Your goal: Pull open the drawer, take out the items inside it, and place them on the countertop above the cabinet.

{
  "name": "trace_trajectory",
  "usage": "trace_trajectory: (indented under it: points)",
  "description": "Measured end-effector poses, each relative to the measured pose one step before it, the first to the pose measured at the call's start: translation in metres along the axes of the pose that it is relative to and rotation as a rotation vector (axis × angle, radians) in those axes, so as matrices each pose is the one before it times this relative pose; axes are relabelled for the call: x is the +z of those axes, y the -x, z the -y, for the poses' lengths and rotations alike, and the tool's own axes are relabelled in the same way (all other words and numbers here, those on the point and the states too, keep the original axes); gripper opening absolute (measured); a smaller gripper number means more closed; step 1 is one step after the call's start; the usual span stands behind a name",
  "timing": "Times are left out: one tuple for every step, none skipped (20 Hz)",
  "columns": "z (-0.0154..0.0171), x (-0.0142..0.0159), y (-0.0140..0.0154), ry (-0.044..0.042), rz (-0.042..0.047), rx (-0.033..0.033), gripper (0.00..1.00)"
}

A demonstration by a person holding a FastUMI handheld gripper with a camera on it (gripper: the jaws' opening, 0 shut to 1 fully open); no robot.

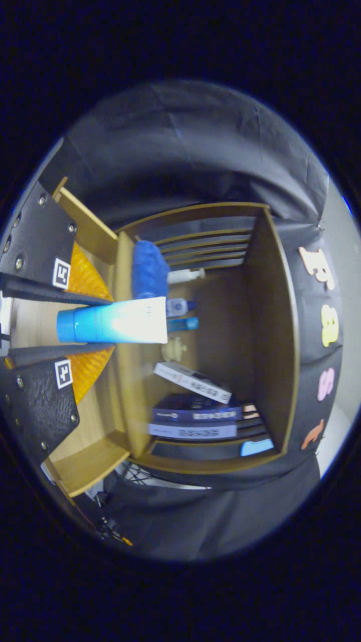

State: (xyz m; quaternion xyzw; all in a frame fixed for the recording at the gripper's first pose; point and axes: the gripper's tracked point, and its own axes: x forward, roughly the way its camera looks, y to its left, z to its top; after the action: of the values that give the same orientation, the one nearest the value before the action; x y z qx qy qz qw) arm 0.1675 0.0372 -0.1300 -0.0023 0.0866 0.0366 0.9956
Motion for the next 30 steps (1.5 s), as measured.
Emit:
trace_trajectory:
  points:
    - [-0.00163,0.01618,0.00031,0.00528,0.04372,-0.00283,0.37]
    - [0.00033,0.01579,-0.00258,0.00575,0.03302,-0.00926,0.37]
    - [0.00227,0.01194,-0.00325,0.00285,0.01652,-0.00927,0.37]
    - [-0.00022,0.01166,-0.00467,-0.00842,0.02020,-0.00463,0.37]
    - [0.00010,0.01061,-0.00807,-0.00803,0.00776,-0.00502,0.37]
    - [0.00233,0.00857,-0.00801,-0.00642,0.00934,-0.00977,0.37]
    - [0.00164,0.00364,-0.00817,-0.00473,0.00902,0.00086,0.37]
    - [0.00087,0.00609,-0.00856,-0.00787,0.01513,0.00531,0.37]
    - [0.00118,0.00264,-0.01026,-0.00914,0.00731,-0.00155,0.37]
    - [0.00478,-0.00005,-0.01067,-0.00615,-0.00223,-0.01397,0.37]
    - [0.00450,-0.00088,-0.01085,-0.00844,-0.00074,-0.01261,0.37]
    - [0.00274,-0.00184,-0.01079,-0.00610,0.00173,-0.00945,0.37]
    - [0.00209,-0.00280,-0.01124,0.00104,-0.00023,-0.00397,0.37]
    - [0.00384,0.00091,-0.01178,0.01073,-0.00052,-0.00859,0.37]
    - [0.00411,-0.00764,-0.00972,0.01085,-0.00423,-0.01069,0.37]
    - [0.00159,-0.00803,-0.00893,0.00527,-0.00842,-0.00581,0.37]
    - [0.00035,-0.01223,-0.00897,0.00967,-0.01728,-0.00473,0.37]
    - [0.00019,-0.01247,-0.00783,0.00613,-0.02204,-0.00366,0.37]
    - [-0.00216,-0.01386,-0.00804,0.00453,-0.02842,0.00027,0.37]
    - [-0.00050,-0.01397,-0.00864,0.00361,-0.02638,-0.00105,0.37]
    - [-0.00013,-0.01276,-0.00873,0.00764,-0.02695,-0.00407,0.37]
    - [0.00236,-0.01390,-0.00788,0.00700,-0.02607,-0.01295,0.37]
    - [0.00309,-0.01369,-0.00909,-0.00397,-0.02699,-0.00961,0.37]
    - [0.00102,-0.01235,-0.01056,-0.00991,-0.01740,-0.00420,0.37]
    - [0.00362,-0.01443,-0.00888,-0.00147,-0.03208,-0.01312,0.37]
    - [0.00419,-0.01262,-0.00588,0.00441,-0.03710,-0.01217,0.37]
    - [0.00092,-0.01057,-0.00493,0.00478,-0.02069,-0.00179,0.37]
    - [0.00015,-0.00025,-0.00696,0.00037,-0.00132,-0.00227,0.37]
    - [0.00343,-0.00908,-0.00069,0.00222,-0.01035,-0.01205,0.37]
    - [0.00160,-0.00805,-0.00485,0.00001,-0.02941,-0.00536,0.37]
